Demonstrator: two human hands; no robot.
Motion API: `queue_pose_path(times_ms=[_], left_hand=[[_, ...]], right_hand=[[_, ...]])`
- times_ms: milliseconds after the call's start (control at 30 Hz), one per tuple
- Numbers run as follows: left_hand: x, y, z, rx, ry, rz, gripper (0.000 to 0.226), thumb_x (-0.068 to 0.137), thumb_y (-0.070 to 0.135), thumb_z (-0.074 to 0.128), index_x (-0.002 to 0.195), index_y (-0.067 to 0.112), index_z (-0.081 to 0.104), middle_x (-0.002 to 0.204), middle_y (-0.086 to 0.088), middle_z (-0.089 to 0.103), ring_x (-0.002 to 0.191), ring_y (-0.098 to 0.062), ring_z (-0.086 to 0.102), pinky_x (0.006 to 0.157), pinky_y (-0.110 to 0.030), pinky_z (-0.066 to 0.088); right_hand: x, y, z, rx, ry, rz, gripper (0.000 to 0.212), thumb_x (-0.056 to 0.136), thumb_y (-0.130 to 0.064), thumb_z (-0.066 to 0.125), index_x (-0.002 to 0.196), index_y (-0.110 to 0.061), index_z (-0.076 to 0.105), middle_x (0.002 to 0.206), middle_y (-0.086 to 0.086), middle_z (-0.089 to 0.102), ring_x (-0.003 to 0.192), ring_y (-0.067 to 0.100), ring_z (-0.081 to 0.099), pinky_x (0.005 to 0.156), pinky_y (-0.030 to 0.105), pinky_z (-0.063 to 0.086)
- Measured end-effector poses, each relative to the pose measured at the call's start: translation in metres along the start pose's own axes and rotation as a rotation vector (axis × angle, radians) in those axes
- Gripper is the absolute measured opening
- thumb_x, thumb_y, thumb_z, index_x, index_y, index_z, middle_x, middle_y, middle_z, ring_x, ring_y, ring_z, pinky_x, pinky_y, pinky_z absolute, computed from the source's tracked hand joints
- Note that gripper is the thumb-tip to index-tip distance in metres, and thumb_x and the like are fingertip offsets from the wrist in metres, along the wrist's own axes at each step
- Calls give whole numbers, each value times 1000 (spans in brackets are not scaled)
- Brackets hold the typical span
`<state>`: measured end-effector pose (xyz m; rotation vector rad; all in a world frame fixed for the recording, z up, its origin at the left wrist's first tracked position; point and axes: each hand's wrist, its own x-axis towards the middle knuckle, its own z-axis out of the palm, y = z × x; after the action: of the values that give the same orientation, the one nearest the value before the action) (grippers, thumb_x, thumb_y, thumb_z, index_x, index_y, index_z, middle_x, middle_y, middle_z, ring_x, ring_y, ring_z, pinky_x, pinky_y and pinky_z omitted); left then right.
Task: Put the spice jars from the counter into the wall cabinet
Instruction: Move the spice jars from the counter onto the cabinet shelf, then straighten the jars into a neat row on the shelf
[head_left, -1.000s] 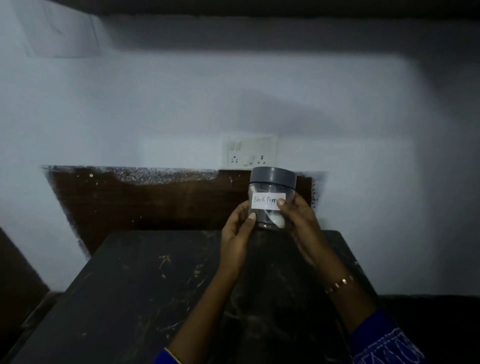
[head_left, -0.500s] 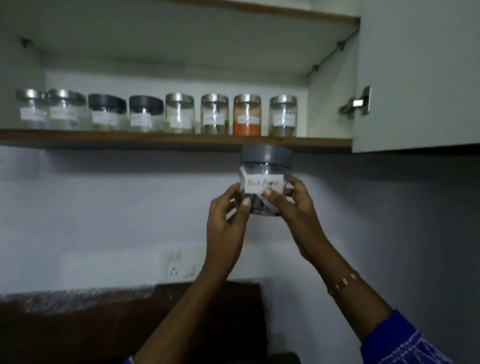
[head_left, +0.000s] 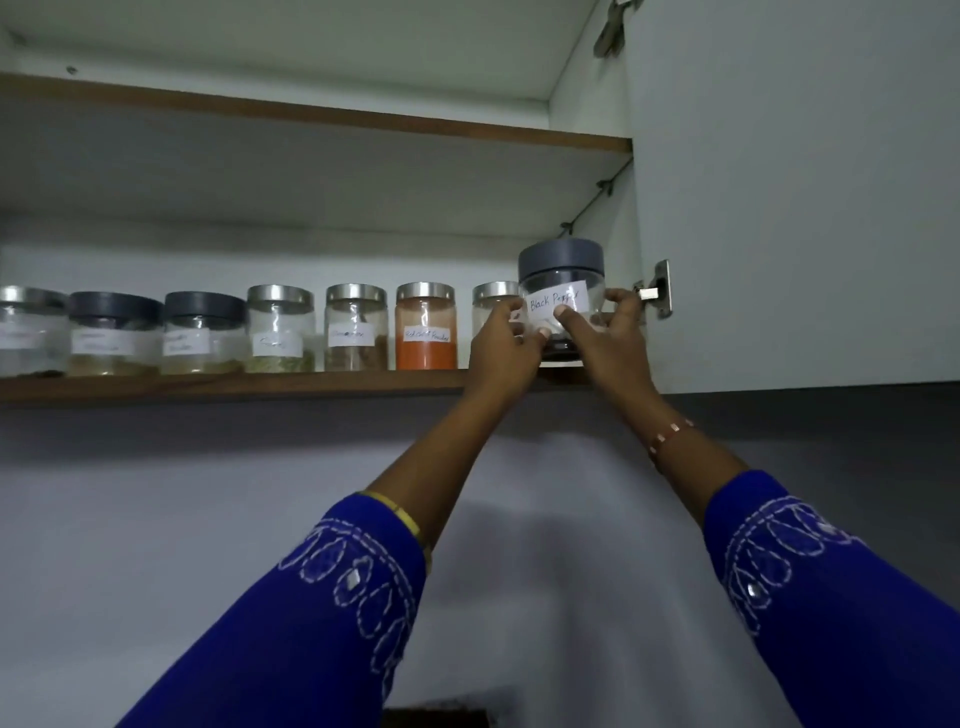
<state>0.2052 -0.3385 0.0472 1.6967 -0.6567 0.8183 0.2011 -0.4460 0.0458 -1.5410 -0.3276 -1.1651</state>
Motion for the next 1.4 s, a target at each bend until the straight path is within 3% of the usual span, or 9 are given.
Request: queue_pose_path(times_ms=[167, 367, 500, 600, 833, 1033, 1167, 1267, 1400], left_hand=[[19, -14, 21, 207, -71, 30, 47, 86, 14, 61, 130, 10, 45, 122, -14, 61, 109, -25, 60, 89, -34, 48], [40, -22, 35, 593, -270, 45, 52, 82, 24, 60, 129, 11, 44, 122, -13, 57, 110, -30, 56, 89, -35, 46], [51, -19, 41, 617, -412, -43, 46, 87, 17, 53, 131, 11, 39, 119, 3, 51, 105, -17, 48, 85, -28, 37], [58, -17, 44, 582, -473, -98, 50, 90, 13, 48, 137, 8, 33, 136, -12, 47, 114, -25, 47, 94, -32, 36], [59, -22, 47, 684, -399, -85, 52, 94, 22, 38, 144, 15, 27, 150, -12, 33, 135, -29, 33, 111, -38, 26], [30, -27, 42, 919, -284, 127, 37, 96, 27, 36, 122, 11, 58, 123, -12, 60, 116, -30, 53, 99, -37, 37], [12, -43, 24, 964, -221, 343, 34, 88, 18, 48, 120, 14, 56, 112, -11, 65, 106, -29, 57, 96, -41, 41], [-5, -48, 2, 910, -189, 411, 41, 84, 9, 50, 124, 9, 53, 120, -13, 62, 111, -29, 54, 99, -39, 38], [-22, -53, -45, 938, -160, 348, 49, 85, 7, 50, 133, 5, 44, 132, -14, 52, 121, -30, 47, 104, -37, 34]], right_hand=[[24, 33, -2, -103, -45, 13, 53, 85, -25, 64, 126, -5, 37, 118, 14, 61, 102, 27, 61, 77, 24, 42], [43, 53, 1, -370, -33, -11, 61, 86, -28, 63, 132, 1, 35, 127, 22, 54, 116, 34, 54, 90, 36, 44], [50, 59, 3, -530, -48, -26, 61, 87, -21, 62, 135, 0, 30, 125, 22, 57, 116, 36, 54, 91, 38, 44], [54, 62, 3, -594, -61, -18, 48, 90, -15, 58, 130, 2, 37, 125, 23, 57, 116, 35, 54, 90, 37, 44], [51, 70, 3, -760, -109, -91, 28, 94, -9, 46, 116, 7, 54, 119, 24, 60, 110, 34, 57, 85, 36, 45], [43, 72, 0, -811, -118, -169, 24, 91, -1, 45, 110, 8, 57, 114, 27, 59, 107, 36, 56, 81, 37, 45], [24, 79, 5, -861, -171, -450, 19, 79, 6, 57, 97, 11, 63, 93, 29, 65, 87, 41, 64, 74, 41, 50], [2, 76, 16, -954, -274, -561, 38, 78, 1, 60, 115, 5, 59, 111, 25, 64, 104, 39, 60, 94, 50, 43], [-17, 54, 34, -953, -331, -557, 41, 89, -4, 49, 130, 4, 48, 127, 25, 55, 119, 39, 49, 107, 52, 32]])
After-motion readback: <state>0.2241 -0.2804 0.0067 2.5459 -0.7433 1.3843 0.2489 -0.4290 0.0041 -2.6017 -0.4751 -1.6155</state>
